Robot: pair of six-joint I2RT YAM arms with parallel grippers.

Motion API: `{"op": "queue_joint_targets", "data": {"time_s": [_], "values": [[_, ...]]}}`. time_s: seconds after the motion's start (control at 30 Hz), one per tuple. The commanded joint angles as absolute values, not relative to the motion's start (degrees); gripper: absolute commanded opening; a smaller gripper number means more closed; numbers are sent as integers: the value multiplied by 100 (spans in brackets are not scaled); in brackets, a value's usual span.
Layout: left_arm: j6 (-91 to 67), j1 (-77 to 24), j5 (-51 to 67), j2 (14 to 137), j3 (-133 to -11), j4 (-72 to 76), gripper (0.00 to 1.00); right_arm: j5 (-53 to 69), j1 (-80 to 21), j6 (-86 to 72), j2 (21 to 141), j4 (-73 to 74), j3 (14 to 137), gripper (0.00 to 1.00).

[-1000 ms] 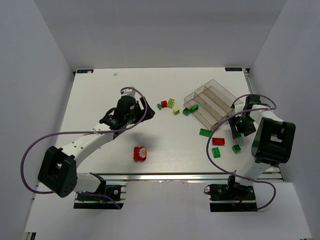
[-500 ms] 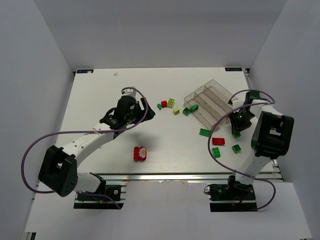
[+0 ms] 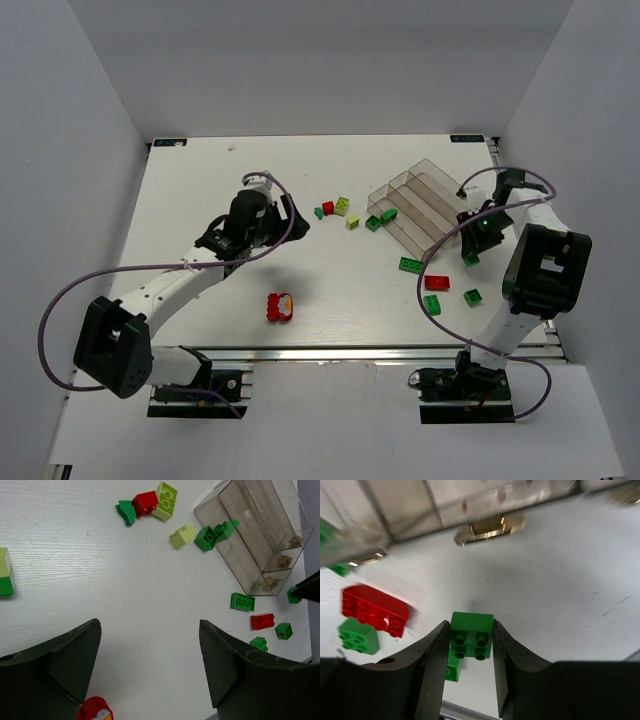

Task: Sort the legos into containers by color

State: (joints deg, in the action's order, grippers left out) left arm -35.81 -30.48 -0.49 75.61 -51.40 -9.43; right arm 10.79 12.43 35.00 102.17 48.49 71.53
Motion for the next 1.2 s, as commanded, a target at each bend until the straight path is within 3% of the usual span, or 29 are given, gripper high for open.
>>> {"op": "queue_joint_targets", "data": {"time_s": [0.0, 0.1, 0.3, 0.57, 0.83, 0.97, 1.1, 1.17], "values": [[-3375, -3006, 246, 7242, -5195, -862, 88, 1915, 1283, 3700, 9783, 5264, 7927, 6], [-3357, -3006, 351, 7164, -5089, -704, 89, 2372, 1257, 3911, 9616, 5537, 8217, 0], [-3340, -2997, 632, 7137, -5027, -545, 89, 2751, 452, 3675, 9352, 5415, 8507, 0], [-3190, -2988, 765, 7163, -5326, -870, 89, 2145, -738, 2163, 10247, 4378, 9420, 0], [-3541, -2988, 738, 6970, -5177, -879, 89, 1644, -1037, 2592, 10977, 4184, 9765, 3], [-3778, -2997, 686, 6838, -4993, -809, 89, 1486, -1072, 2672, 11074, 4114, 9660, 11], [-3999, -2988, 633, 6689, -4790, -651, 89, 1406, -1072, 2821, 11004, 4052, 9317, 35], [-4078, -2988, 615, 6662, -4755, -598, 89, 1389, -1081, 2891, 10986, 4060, 9115, 42]]}}
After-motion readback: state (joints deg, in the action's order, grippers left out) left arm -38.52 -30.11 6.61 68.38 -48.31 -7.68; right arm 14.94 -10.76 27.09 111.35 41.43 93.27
